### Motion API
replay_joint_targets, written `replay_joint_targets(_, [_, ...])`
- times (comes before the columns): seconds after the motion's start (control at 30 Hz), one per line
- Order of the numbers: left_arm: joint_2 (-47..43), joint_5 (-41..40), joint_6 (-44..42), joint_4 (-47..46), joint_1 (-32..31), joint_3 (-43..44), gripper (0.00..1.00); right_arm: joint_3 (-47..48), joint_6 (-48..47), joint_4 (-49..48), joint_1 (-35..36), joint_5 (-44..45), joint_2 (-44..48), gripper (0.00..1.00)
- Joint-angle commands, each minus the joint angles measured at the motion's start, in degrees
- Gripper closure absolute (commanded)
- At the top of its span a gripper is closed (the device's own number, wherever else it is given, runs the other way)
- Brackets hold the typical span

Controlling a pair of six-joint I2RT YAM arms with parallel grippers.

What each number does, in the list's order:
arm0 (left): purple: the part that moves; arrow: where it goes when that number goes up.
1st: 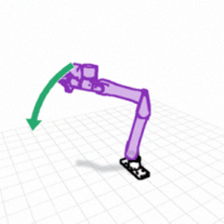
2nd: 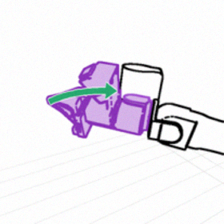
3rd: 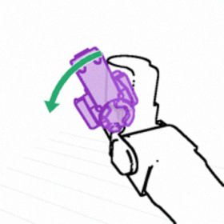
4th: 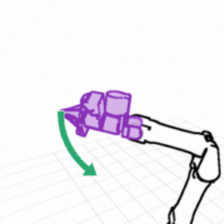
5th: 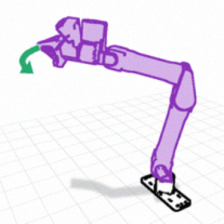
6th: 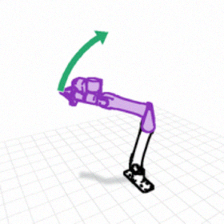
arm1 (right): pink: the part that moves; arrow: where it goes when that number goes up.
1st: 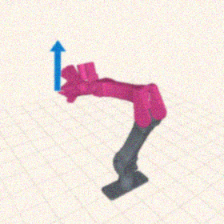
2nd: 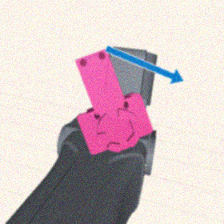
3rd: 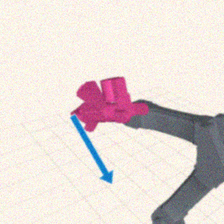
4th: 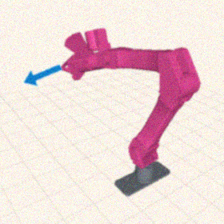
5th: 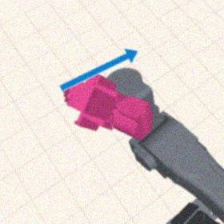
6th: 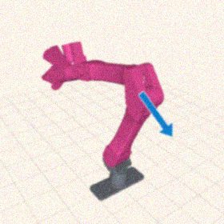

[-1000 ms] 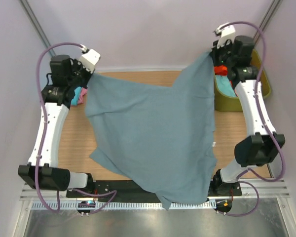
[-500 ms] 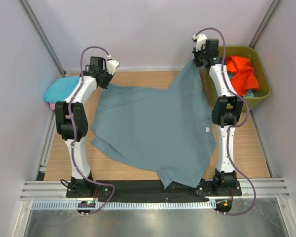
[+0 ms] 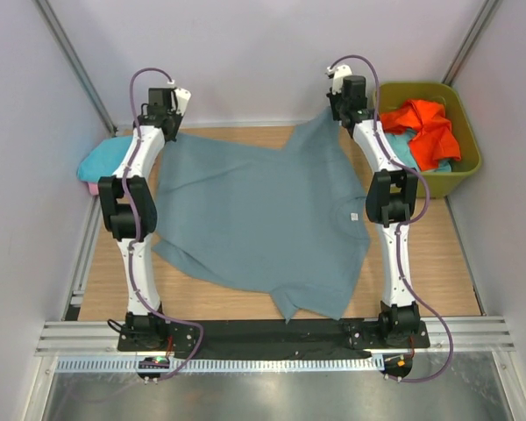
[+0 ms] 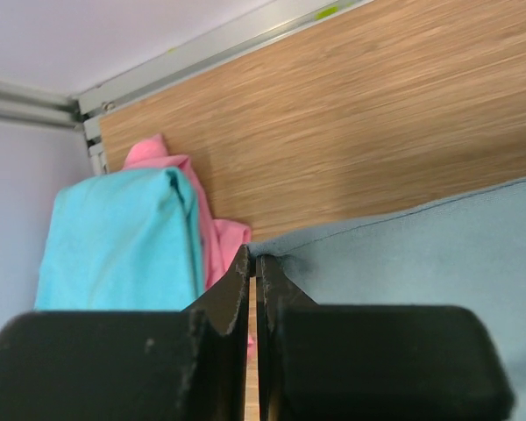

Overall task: Fold and stack the t-shirts
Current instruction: Flatten the tshirt out, then fold the tshirt

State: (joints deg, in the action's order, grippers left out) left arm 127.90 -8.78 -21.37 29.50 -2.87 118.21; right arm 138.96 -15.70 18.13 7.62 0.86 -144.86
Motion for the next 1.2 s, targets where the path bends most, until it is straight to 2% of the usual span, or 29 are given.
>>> replay_joint_targets(0.0, [-0.89,-3.26,0.36,-1.46,1.38,0.70,1.00,0.79,2.78,-5.91,-0.76,6.51,3.00,0.99])
replay_joint_targets(0.33, [-2.13,-3.53,-0.87,0.21,1.64,0.35,1.00,4.39,1.99,-9.96,-0.41,6.52,1.07,0.99])
replay_joint_targets(0.57, [1.56,-2.56,-1.31,-0.75,1.64,4.13,1.00,4.65,1.73,-10.66,0.47,6.52,-0.60,0.99])
replay_joint_targets(0.7, [3.24,-3.00,-1.66,-1.19,1.64,6.76,1.00,4.13,1.55,-9.96,0.47,6.52,1.59,0.99])
replay_joint_targets(0.97, [1.83,-1.68,-0.96,0.03,2.35,6.42,1.00,-5.26,2.17,-5.56,-0.41,4.94,11.16,0.99])
replay_joint_targets(1.17, [-1.15,1.83,-1.66,2.76,2.61,4.23,1.00,-20.10,-0.56,-6.35,-0.41,2.83,21.53,0.99])
